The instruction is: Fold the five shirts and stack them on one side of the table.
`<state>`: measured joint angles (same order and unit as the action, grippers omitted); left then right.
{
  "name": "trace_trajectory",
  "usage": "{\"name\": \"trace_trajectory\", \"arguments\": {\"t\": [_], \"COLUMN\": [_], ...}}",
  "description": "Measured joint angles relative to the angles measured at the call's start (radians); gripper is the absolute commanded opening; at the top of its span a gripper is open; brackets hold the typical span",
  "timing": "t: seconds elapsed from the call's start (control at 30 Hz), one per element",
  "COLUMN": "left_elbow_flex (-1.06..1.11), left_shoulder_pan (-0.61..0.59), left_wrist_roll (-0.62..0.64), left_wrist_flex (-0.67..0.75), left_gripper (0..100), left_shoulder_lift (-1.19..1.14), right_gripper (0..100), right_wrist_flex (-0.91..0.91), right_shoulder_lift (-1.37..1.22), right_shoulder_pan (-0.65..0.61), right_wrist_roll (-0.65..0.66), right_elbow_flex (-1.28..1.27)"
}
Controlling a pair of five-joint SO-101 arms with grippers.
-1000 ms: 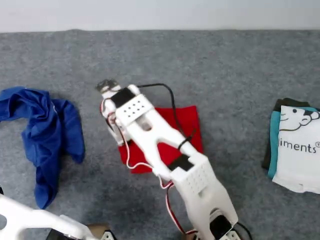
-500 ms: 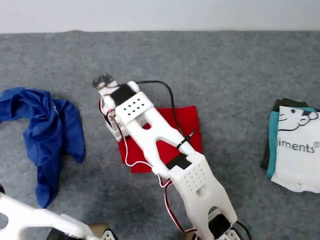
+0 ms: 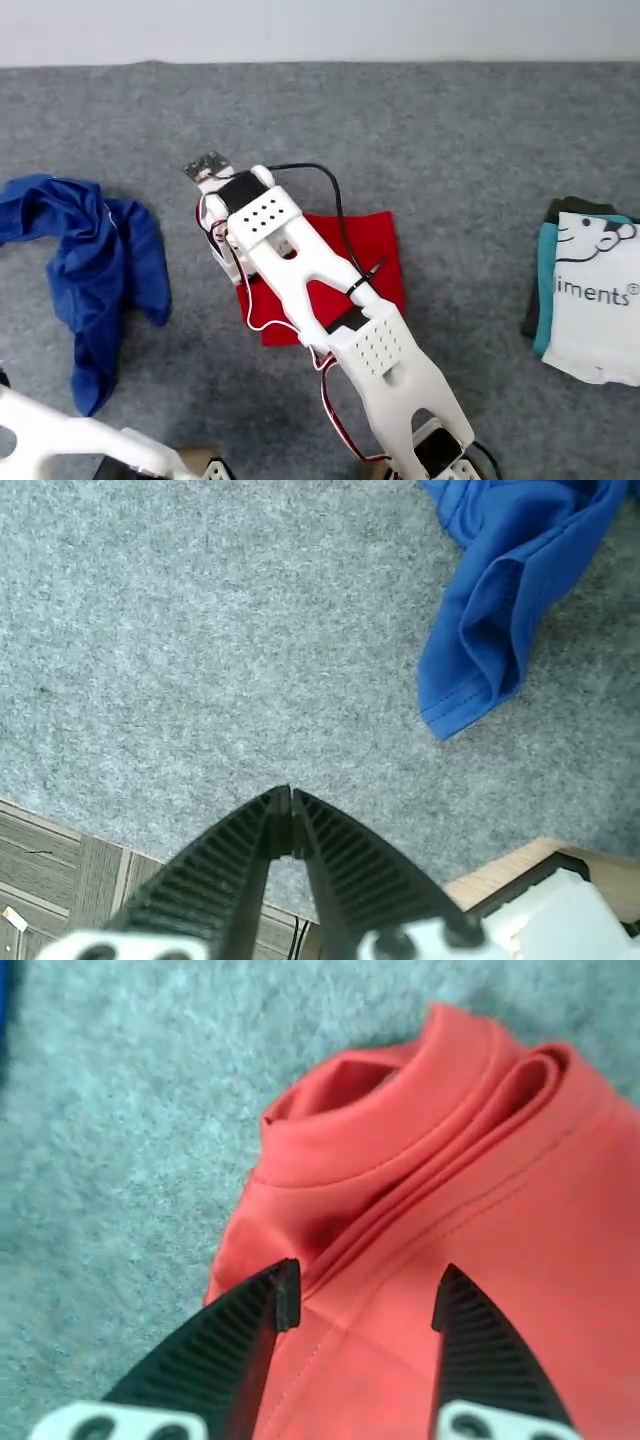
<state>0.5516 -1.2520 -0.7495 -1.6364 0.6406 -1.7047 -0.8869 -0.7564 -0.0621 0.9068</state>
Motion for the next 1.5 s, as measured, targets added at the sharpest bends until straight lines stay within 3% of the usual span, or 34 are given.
{"name": "trace_trajectory", "arguments": {"t": [0.13,0.33,0.47,0.9,1.33,1.5], "left_elbow_flex": [0.000,0.000,0.000,0.003,0.044,0.061], "left_shoulder_pan": [0.000,0.000,0.000,0.000,0.000,0.000], "left_wrist_roll": [0.000,0.000,0.000,0.000,0.003,0.003], "left_wrist_flex": [0.000,0.000,0.000,0.000,0.015,0.029], "left_gripper": [0,0,0,0,0,0], "left_shoulder_lift": [0.000,0.000,0.000,0.000,0.000,0.000], "right_gripper": [20.2,1.2,1.1,1.0,1.0,1.0], "right_wrist_flex": [0.000,0.000,-0.014,-0.049,-0.052,-0.052], "right_shoulder_lift": [-0.023,-0.032,-0.032,-0.026,-0.023,-0.023], "right_shoulder_pan": [0.000,0.002,0.005,0.034,0.029,0.020], "right_wrist_roll": [0.000,0.034,0.115,0.203,0.213,0.218], "right_elbow_flex": [0.000,0.000,0.000,0.173,0.198,0.097]}}
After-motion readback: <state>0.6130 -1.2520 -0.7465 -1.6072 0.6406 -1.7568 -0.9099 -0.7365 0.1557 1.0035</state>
